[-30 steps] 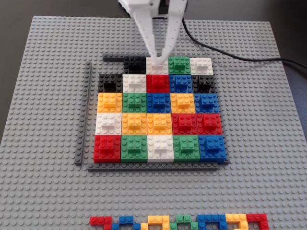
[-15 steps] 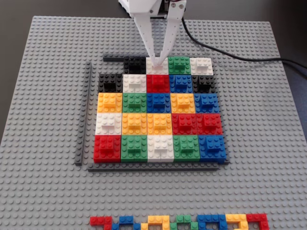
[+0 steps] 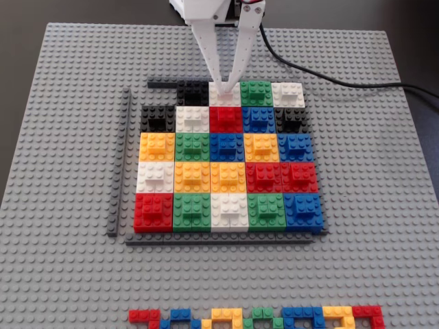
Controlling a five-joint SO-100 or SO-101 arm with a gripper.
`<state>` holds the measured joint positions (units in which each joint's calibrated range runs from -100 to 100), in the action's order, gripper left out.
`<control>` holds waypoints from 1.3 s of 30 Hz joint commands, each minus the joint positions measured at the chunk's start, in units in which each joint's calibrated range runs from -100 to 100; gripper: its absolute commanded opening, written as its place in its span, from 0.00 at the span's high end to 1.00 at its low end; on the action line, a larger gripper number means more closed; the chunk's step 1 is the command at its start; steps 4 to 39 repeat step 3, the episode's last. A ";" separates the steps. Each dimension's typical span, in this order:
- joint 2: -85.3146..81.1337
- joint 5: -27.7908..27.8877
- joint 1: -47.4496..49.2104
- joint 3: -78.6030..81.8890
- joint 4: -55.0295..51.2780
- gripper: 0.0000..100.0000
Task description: Grab the cube and place it into the grid
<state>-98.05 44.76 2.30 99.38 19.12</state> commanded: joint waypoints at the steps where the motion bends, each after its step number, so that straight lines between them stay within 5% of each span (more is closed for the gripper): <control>1: -1.95 -0.15 -0.57 0.53 0.03 1.00; 39: -1.95 -0.10 -0.64 0.53 -0.07 1.00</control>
